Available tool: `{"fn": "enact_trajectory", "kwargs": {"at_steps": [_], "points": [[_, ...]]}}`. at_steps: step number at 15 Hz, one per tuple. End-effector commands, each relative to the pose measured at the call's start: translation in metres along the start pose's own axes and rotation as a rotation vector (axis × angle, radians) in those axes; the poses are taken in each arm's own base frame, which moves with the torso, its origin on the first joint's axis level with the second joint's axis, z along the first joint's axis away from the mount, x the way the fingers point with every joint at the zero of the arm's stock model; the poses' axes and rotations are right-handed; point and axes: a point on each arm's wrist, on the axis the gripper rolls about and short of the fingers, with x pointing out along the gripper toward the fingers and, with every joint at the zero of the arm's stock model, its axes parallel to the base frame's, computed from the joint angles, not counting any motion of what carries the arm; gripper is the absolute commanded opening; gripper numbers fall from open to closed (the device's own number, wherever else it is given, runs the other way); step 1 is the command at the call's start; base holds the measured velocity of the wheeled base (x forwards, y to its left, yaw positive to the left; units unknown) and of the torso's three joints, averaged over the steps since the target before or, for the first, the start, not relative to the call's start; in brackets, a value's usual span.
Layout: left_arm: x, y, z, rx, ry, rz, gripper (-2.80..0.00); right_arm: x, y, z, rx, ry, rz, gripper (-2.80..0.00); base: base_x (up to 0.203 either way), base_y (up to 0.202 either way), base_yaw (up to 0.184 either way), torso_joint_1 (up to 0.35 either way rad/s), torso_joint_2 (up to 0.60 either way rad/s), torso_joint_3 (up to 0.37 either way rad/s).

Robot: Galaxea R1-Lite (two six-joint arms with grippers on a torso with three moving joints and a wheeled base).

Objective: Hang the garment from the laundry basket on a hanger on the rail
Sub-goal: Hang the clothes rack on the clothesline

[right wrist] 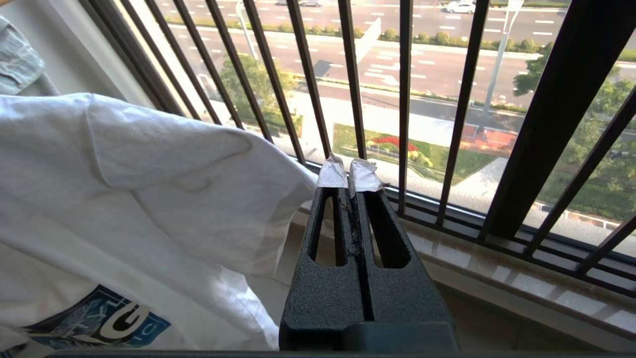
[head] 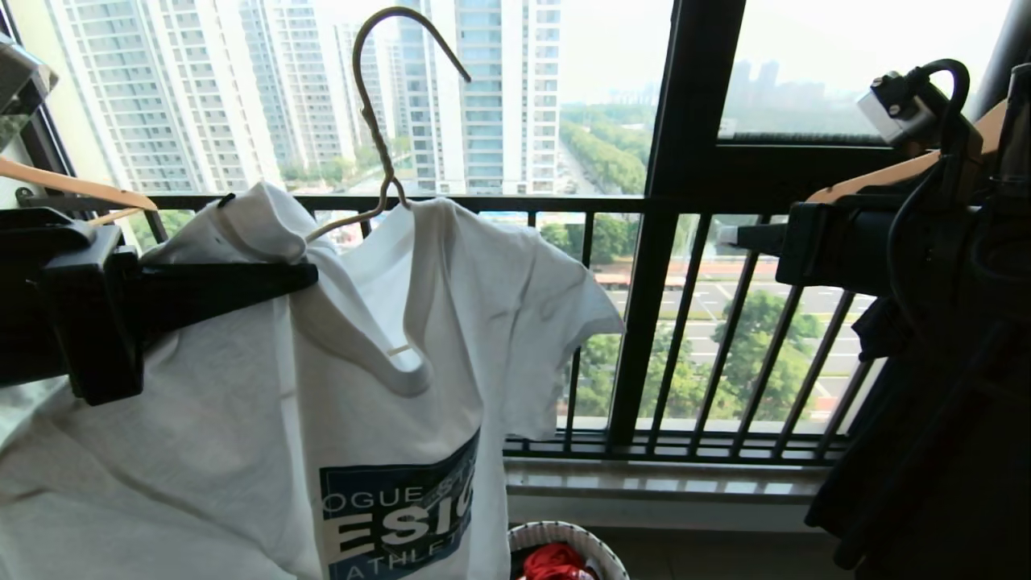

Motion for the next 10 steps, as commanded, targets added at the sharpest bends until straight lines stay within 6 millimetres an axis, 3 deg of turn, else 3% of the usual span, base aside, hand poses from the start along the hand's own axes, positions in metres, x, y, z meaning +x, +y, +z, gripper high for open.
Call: {"fn": "enact_trajectory", "kwargs": {"at_steps": [1, 5, 10], "points": [[-0.016, -0.012, -0.009, 0.003, -0.01, -0.016, -2.8, -0.031, 0.008, 0.004, -0.017, -0.05, 0.028, -2.8, 0.0, 0.0, 0.0, 0.242, -0.53, -0.285], [-0.035, -0.023, -0.029, -0.001, -0.008, -0.021, -2.8, -0.06, 0.01, -0.018, -0.022, -0.024, 0.045, -2.8, 0.0, 0.0, 0.0, 0.186, -0.39, -0.214], [-0.035, -0.023, -0.03, -0.001, -0.005, -0.022, -2.8, -0.06, 0.011, -0.022, -0.023, -0.012, 0.055, -2.8, 0.0, 0.0, 0.0, 0.162, -0.34, -0.181]]}}
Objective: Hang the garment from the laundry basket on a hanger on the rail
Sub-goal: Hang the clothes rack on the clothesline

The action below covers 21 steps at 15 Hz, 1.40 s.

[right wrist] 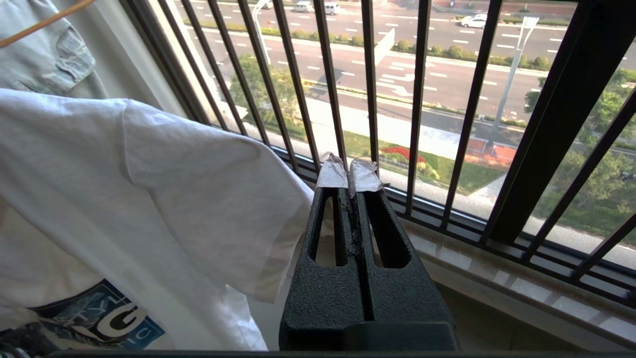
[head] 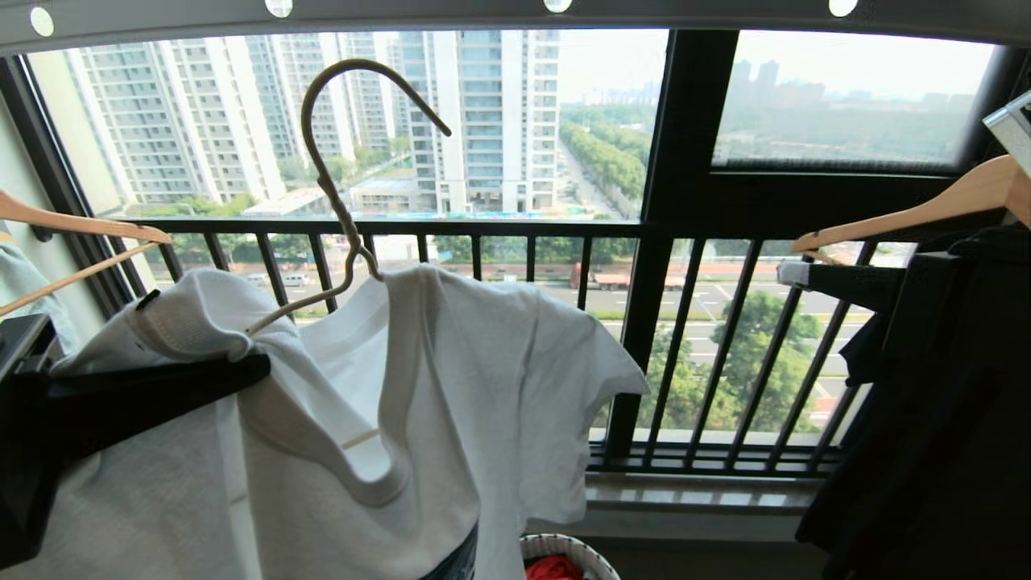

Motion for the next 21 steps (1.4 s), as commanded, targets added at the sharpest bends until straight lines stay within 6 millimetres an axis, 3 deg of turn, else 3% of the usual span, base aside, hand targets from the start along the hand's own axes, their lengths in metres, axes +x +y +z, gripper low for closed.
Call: {"fn": "enact_trajectory", "kwargs": {"at_steps": [1, 12, 21], "points": [[-0.0012, -0.0009, 0.0001, 0.003, -0.004, -0.002, -2.8, -0.0007, 0.0003, -0.0001, 0.0, -0.002, 0.002, -2.8, 0.0, 0.0, 0.0, 0.159, -0.33, -0.173], [-0.0006, -0.002, -0.0036, -0.002, 0.007, -0.019, -2.8, -0.0014, 0.0013, -0.0015, 0.005, 0.004, 0.01, -2.8, 0.0, 0.0, 0.0, 0.147, -0.3, -0.158], [-0.0003, -0.0028, -0.0037, -0.002, 0.007, -0.028, -2.8, -0.0019, 0.0014, -0.0012, 0.022, -0.035, 0.017, -2.8, 0.0, 0.0, 0.0, 0.05, -0.1, -0.05]]}}
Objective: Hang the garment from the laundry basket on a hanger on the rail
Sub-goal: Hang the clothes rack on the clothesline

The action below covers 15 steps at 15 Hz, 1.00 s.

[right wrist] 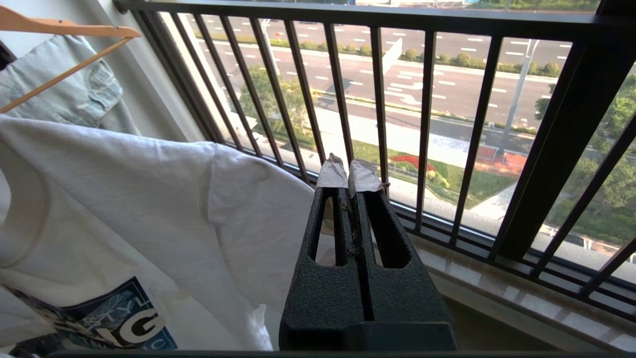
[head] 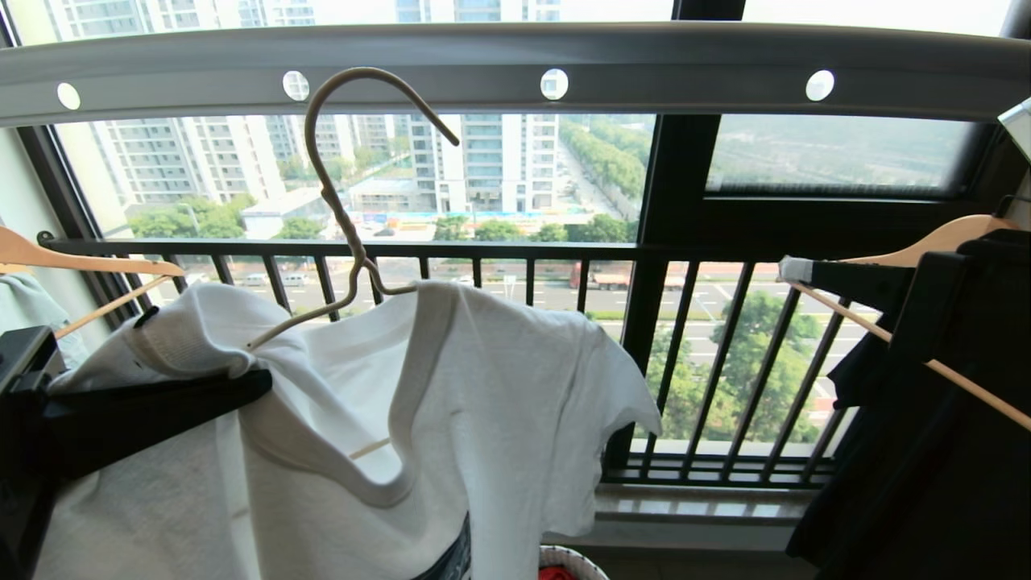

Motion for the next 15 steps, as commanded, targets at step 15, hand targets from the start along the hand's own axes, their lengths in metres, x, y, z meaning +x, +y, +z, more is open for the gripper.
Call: {"fn": "enact_trajectory", "kwargs": {"at_steps": [15], "points": [[-0.031, -0.016, -0.009, -0.052, -0.054, 0.158, -2.8, -0.006, 0.003, 0.003, -0.05, -0.02, 0.008, -2.8, 0.0, 0.0, 0.0, 0.0, 0.0, 0.0]]}}
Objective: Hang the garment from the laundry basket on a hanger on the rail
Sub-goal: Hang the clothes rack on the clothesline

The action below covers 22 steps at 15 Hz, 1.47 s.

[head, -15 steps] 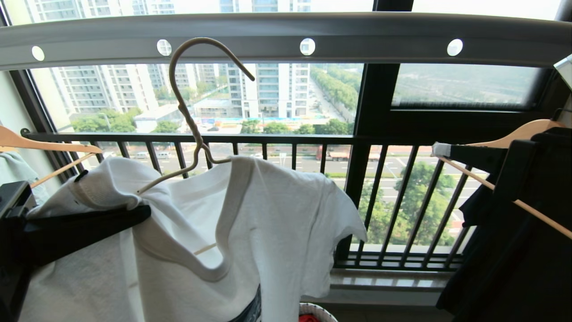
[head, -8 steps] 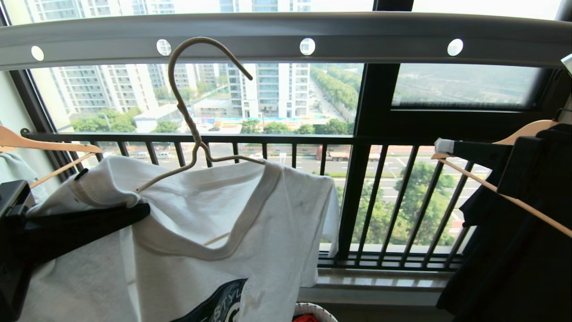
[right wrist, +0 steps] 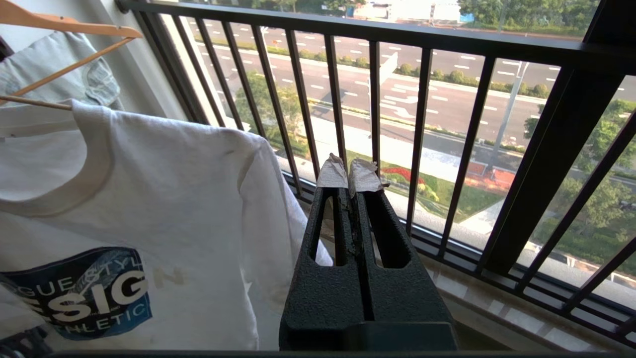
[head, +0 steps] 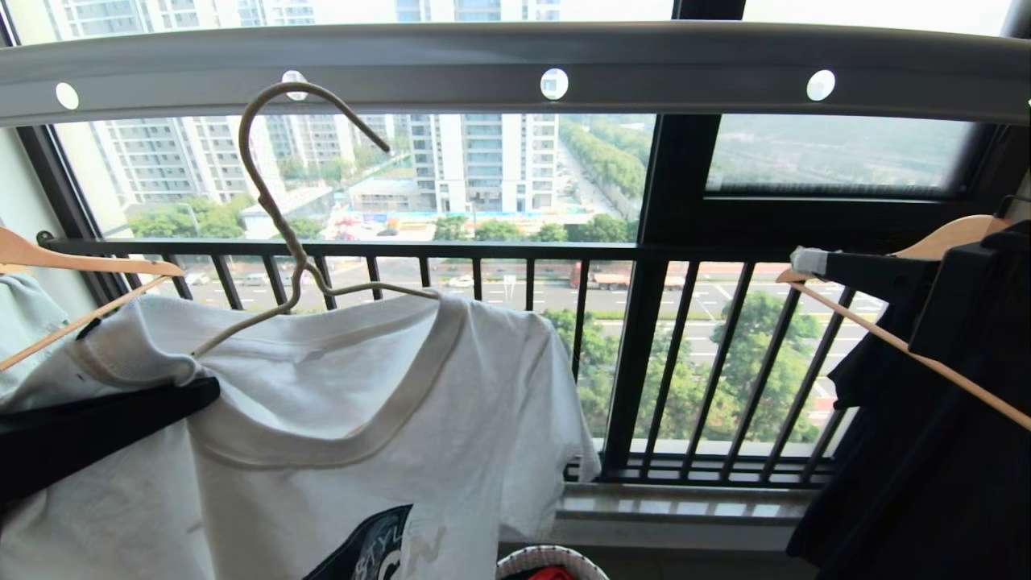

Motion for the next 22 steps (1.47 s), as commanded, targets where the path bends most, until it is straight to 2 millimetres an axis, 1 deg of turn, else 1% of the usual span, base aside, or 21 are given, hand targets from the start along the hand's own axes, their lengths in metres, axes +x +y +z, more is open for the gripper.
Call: {"fn": "enact_trajectory", "kwargs": {"at_steps": [1, 4, 8, 11, 12, 15, 16, 19, 22], "points": [[-0.014, -0.004, -0.004, 0.012, -0.043, 0.053, -2.8, 0.001, 0.0, 0.0, 0.002, -0.004, 0.003, -2.8, 0.0, 0.0, 0.0, 0.0, 0.0, 0.0], [-0.015, -0.001, -0.007, 0.012, -0.062, 0.207, -2.8, 0.0, 0.0, 0.001, 0.0, -0.006, 0.003, -2.8, 0.0, 0.0, 0.0, 0.0, 0.0, 0.0], [-0.026, -0.003, -0.006, 0.024, -0.117, 0.324, -2.8, -0.002, 0.001, 0.002, -0.001, -0.014, 0.006, -2.8, 0.0, 0.0, 0.0, 0.0, 0.0, 0.0], [-0.028, 0.0, -0.002, 0.024, -0.142, 0.423, -2.8, -0.006, 0.006, 0.004, -0.004, -0.022, 0.031, -2.8, 0.0, 0.0, 0.0, 0.0, 0.0, 0.0], [-0.028, 0.0, 0.0, 0.026, -0.147, 0.432, -2.8, -0.007, 0.006, 0.004, -0.004, -0.025, 0.034, -2.8, 0.0, 0.0, 0.0, 0.0, 0.0, 0.0], [-0.017, 0.005, 0.003, 0.031, -0.117, 0.443, -2.8, -0.011, 0.007, 0.006, -0.005, -0.036, 0.038, -2.8, 0.0, 0.0, 0.0, 0.0, 0.0, 0.0], [-0.016, 0.005, 0.007, 0.044, -0.119, 0.443, -2.8, -0.013, 0.007, 0.007, -0.006, -0.044, 0.041, -2.8, 0.0, 0.0, 0.0, 0.0, 0.0, 0.0], [-0.008, 0.008, 0.018, 0.07, -0.114, 0.443, -2.8, -0.013, 0.007, 0.007, -0.006, -0.046, 0.041, -2.8, 0.0, 0.0, 0.0, 0.0, 0.0, 0.0], [0.001, 0.012, 0.019, 0.074, -0.088, 0.448, -2.8, -0.013, 0.007, 0.007, -0.006, -0.046, 0.041, -2.8, 0.0, 0.0, 0.0, 0.0, 0.0, 0.0]]}}
